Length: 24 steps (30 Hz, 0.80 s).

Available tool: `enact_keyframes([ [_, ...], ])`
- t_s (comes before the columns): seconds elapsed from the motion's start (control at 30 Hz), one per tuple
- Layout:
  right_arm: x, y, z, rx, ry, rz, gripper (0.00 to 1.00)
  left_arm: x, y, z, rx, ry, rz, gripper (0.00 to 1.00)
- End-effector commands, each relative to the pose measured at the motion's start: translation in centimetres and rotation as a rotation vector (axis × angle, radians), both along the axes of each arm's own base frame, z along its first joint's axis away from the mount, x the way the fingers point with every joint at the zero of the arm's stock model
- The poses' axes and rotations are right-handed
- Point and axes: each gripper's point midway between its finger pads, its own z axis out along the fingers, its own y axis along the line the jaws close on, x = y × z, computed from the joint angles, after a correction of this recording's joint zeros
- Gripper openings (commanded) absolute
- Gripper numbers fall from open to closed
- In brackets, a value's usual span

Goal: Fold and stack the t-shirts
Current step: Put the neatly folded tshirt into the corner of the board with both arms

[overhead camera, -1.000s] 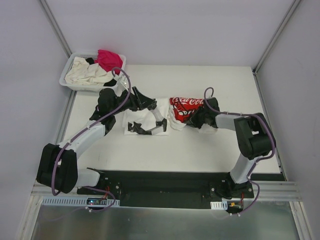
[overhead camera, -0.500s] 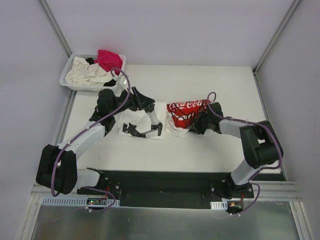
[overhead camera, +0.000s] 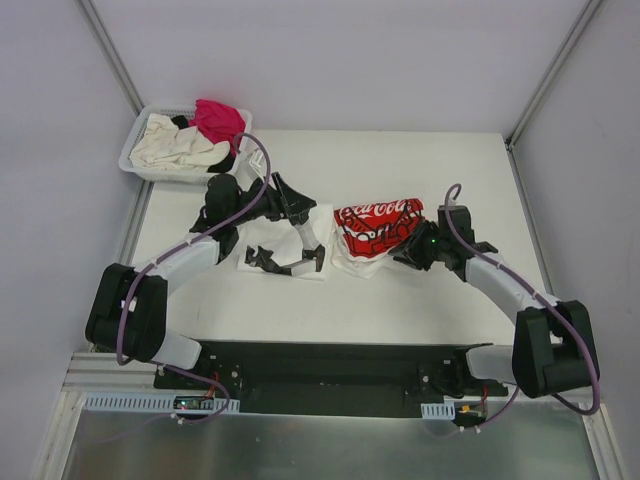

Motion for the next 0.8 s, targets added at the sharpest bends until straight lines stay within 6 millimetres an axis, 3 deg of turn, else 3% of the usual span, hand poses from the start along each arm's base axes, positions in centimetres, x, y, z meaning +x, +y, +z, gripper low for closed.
enact_keyframes([
  [0.0, 0.8, -1.0, 2.3, -0.046, -0.077, -0.026, 0.27, 1.1, -0.8, 3.4, -0.059, -0.105, -0.038, 0.62],
  [0.17, 4.6, 0.1, 2.8, -0.029, -0.117, -0.012, 0.11, 1.2, -1.1, 2.4, -0.075, -0.076, -0.049, 0.62],
  [0.3, 7.0, 1.3, 0.5, -0.011, -0.069, -0.011, 0.01, 1.0, -1.1, 2.1, -0.067, -0.072, -0.051, 0.62],
  [0.33, 7.5, 1.7, -0.6, 0.000, -0.051, -0.003, 0.01, 0.9, -1.0, 2.1, -0.063, -0.072, -0.048, 0.62],
  [0.4, 8.5, 2.3, -0.8, 0.021, -0.054, -0.001, 0.01, 0.9, -0.9, 2.0, -0.050, -0.072, -0.043, 0.62],
  [0.6, 9.3, 2.9, -3.6, 0.039, 0.013, -0.009, 0.01, 0.9, -0.7, 2.1, -0.031, -0.076, -0.033, 0.61],
  [0.77, 10.2, 3.3, -4.6, 0.056, 0.043, -0.023, 0.01, 1.0, -0.5, 2.2, -0.023, -0.073, -0.019, 0.62],
])
